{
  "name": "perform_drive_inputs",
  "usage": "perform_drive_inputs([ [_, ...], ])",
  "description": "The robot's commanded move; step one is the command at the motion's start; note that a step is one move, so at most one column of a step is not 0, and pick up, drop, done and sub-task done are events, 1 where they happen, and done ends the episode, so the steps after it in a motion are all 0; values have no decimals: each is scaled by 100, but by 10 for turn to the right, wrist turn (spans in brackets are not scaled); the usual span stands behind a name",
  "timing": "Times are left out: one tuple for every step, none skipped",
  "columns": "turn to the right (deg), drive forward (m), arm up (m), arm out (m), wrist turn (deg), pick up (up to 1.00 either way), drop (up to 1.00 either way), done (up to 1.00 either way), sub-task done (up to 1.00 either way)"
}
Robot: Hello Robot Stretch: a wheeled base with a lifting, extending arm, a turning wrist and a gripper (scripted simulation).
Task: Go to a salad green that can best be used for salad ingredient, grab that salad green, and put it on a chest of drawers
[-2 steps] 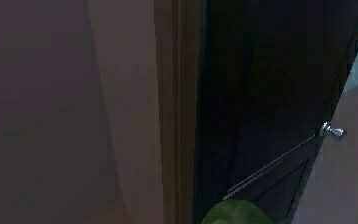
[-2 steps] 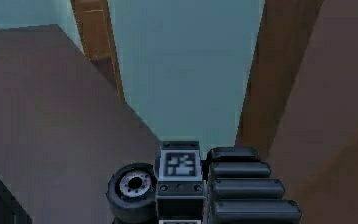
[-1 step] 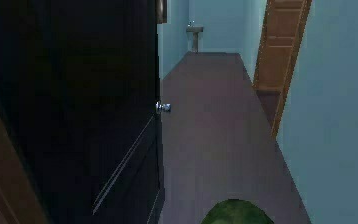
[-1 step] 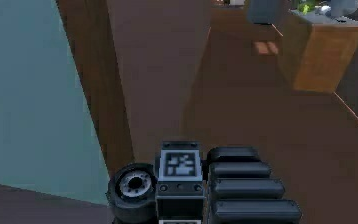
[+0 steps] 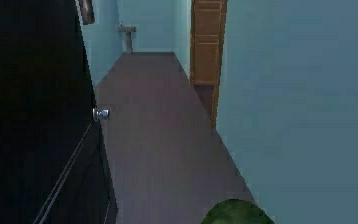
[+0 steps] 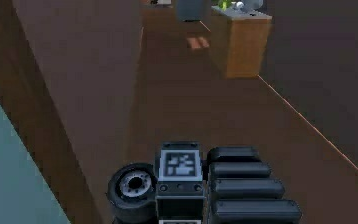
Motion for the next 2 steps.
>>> perform_drive_inputs([
  [0,100,0,0,0,0,0,0,0],
  [0,100,0,0,0,0,0,0,0],
])
